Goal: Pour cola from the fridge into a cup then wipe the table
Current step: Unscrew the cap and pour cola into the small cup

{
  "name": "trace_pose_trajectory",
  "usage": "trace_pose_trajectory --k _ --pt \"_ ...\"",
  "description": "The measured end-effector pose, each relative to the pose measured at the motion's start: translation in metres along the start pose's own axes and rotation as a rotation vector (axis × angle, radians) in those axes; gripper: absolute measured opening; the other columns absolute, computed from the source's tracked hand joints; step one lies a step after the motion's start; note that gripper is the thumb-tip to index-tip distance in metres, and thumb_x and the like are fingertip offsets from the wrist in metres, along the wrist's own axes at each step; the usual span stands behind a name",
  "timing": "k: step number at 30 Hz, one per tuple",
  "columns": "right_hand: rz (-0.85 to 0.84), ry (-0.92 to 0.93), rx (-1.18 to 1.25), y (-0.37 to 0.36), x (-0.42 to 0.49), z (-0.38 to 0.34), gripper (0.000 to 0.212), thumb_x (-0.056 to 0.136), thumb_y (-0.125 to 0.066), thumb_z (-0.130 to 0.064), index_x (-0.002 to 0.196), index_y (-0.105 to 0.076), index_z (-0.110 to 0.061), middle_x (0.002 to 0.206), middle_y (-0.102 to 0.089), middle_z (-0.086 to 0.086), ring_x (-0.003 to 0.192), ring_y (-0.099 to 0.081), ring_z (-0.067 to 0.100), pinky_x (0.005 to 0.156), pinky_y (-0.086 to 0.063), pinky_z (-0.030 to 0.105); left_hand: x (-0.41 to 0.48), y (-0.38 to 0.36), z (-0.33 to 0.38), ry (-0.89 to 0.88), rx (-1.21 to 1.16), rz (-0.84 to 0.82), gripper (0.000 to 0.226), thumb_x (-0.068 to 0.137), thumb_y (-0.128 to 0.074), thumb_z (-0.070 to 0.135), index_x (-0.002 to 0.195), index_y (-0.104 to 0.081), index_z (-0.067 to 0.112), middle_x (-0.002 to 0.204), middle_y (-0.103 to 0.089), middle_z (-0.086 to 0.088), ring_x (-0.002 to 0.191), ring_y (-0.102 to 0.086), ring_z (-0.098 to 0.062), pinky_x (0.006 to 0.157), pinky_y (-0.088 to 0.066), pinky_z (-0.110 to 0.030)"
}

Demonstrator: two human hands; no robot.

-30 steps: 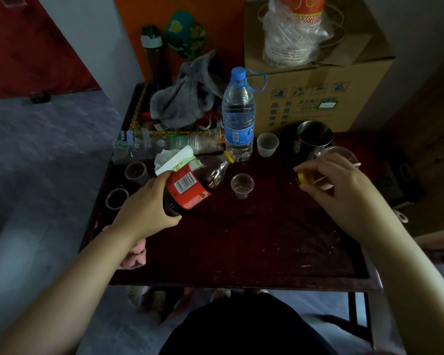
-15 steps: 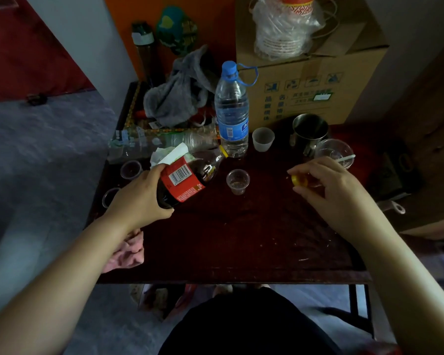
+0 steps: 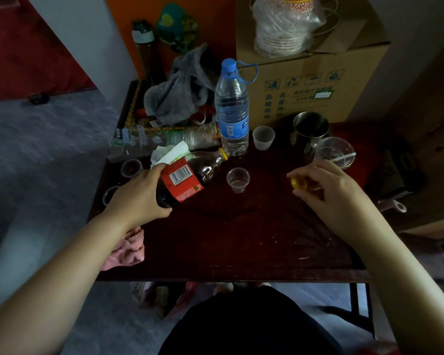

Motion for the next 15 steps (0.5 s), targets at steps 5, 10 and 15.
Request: trace_pose_trajectory --k 5,10,15 --pt "-0.001 0.004 0.002 -0.0008 0.0001 -0.0007 0.030 0.083 -0.068 -0.017 0.112 -0.063 -0.025 0.105 -0.053 -0.009 0.089 -0.054 0.002 0.076 -0.040 0.004 0.0015 0.0021 0.0016 -0.002 0.023 0.009 0.093 0.060 -0.080 0.040 0.135 -0.027 0.031 0.124 -0.054 0.000 0.102 -0.059 -0.021 0.073 -0.051 -0.038" --pt "-0.001 -0.008 -0.003 0.0005 0.0000 0.0002 0.031 0.083 -0.068 -0.017 0.113 -0.064 -0.025 0.106 -0.052 -0.009 0.089 -0.055 0.004 0.074 -0.041 0.007 0.0024 0.0018 0.0004 -0.002 0.040 -0.006 0.094 0.059 -0.080 0.041 0.136 -0.025 0.032 0.123 -0.054 -0.002 0.099 -0.060 -0.022 0.071 -0.050 -0.036" --pt "0.002 -0.011 -0.005 0.0017 0.0008 0.0011 0.030 0.083 -0.068 -0.018 0.112 -0.064 -0.025 0.106 -0.053 -0.008 0.090 -0.053 0.004 0.076 -0.038 0.003 0.0033 0.0039 -0.0003 -0.005 0.050 0.004 0.094 0.058 -0.080 0.040 0.135 -0.027 0.032 0.124 -0.054 -0.002 0.102 -0.060 -0.023 0.073 -0.051 -0.038"
Point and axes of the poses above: each hand's wrist, its own x-axis towards the middle knuckle, its own y-axis out of the back of the hand, z = x × y, the point moved 7 cm from there along x, towards the middle knuckle
